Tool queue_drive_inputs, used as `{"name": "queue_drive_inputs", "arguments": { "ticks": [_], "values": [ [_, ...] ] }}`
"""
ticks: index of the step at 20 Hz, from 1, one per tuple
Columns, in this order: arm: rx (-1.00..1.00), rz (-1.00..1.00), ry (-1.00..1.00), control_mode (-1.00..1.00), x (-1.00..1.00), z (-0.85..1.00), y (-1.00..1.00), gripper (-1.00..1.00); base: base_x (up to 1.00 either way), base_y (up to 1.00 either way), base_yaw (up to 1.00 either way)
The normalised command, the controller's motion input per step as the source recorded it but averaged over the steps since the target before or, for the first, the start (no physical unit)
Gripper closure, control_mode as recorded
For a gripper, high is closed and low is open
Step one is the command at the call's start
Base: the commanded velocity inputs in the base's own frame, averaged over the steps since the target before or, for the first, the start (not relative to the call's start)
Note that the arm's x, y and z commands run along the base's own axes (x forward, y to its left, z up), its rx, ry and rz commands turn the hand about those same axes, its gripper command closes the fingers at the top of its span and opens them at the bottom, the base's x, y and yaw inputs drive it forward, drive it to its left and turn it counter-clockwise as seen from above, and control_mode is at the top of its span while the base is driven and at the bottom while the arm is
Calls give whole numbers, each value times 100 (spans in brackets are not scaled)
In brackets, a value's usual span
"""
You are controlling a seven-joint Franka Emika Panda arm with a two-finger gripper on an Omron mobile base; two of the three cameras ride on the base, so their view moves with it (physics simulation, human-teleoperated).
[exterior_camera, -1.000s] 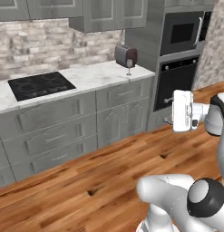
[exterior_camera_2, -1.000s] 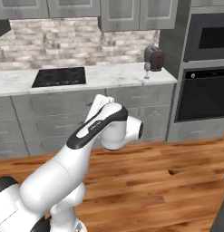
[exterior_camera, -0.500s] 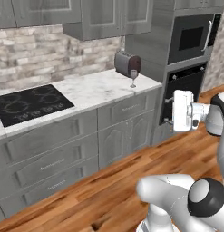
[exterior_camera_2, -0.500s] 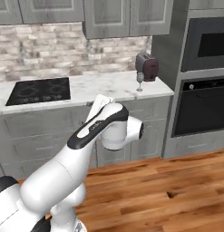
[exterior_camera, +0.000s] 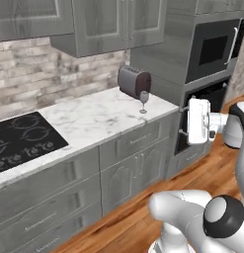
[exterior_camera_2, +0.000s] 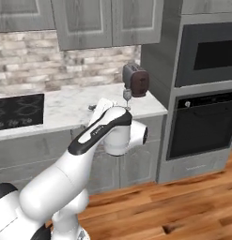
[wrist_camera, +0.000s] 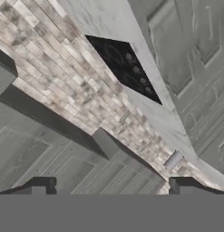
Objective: Retrieve the wine glasses from the counter and place one next to each plate.
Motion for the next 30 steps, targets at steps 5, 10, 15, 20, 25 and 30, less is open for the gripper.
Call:
{"name": "queue_drive_inputs", "arguments": {
  "ticks": [5,10,15,20,25,30],
  "values": [
    [0,0,0,100,0,0,0,-100,100,-33,-14],
    [0,0,0,100,0,0,0,-100,100,0,-7],
    [0,0,0,100,0,0,0,-100,100,1,0],
    [0,0,0,100,0,0,0,-100,84,2,0],
    [0,0,0,100,0,0,0,-100,29,6,-3],
    [0,0,0,100,0,0,0,-100,6,13,-19]
  ]
}}
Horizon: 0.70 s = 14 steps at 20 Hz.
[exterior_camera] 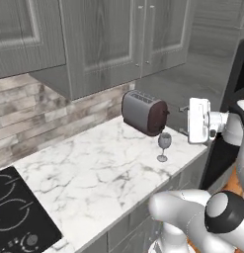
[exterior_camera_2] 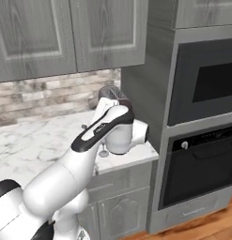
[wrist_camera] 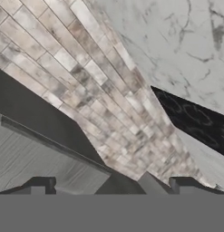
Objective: Retrieve the wine glasses from the counter and place one next to each plate.
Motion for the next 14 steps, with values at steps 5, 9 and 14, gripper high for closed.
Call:
{"name": "queue_drive_inputs", "arguments": {
  "ticks": [5,9,14],
  "values": [
    [0,0,0,100,0,0,0,-100,0,7,-49],
    [-1,-5,5,-100,21,-5,1,-100,9,5,-19],
    [0,7,15,-100,53,-20,-5,-100,0,0,0]
  ]
}}
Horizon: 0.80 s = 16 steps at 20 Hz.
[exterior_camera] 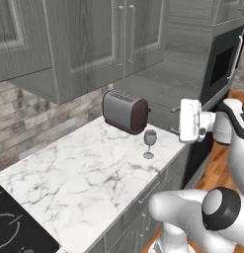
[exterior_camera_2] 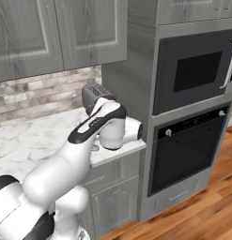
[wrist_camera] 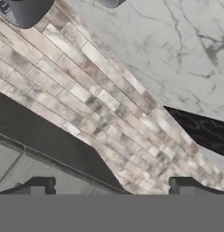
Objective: Retrieve the wine glasses from the counter and place one next to each plate.
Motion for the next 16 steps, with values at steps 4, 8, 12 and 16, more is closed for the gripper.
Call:
{"name": "queue_drive_inputs", "arguments": {
  "ticks": [4,8,12,16],
  "values": [
    [0,17,21,-100,39,-30,-18,-100,0,0,0],
    [-2,13,20,-100,40,-38,-18,-100,0,0,0],
    [-4,3,10,-100,28,-43,-15,-100,0,0,0],
    [-5,-3,0,-100,24,-42,-4,-100,0,0,0]
  ]
}}
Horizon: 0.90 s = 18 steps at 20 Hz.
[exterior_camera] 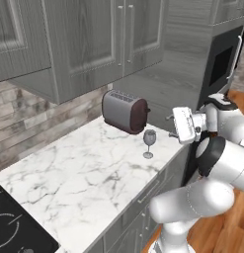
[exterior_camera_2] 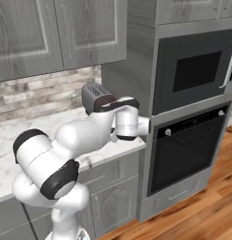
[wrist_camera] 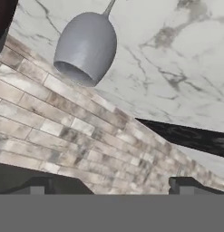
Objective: Retrieve the wine glasses from the counter and place one next to each plate.
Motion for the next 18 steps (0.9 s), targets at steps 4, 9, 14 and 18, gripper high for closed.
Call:
{"name": "queue_drive_inputs", "arguments": {
  "ticks": [4,9,14,18],
  "values": [
    [-9,-15,0,-100,20,-49,2,-100,0,0,0],
    [-7,-24,0,-100,17,-49,11,-100,0,0,0],
    [-6,-20,6,-100,20,-40,8,-100,0,0,0],
    [0,0,18,-100,12,-21,10,-100,0,0,0]
  ]
}}
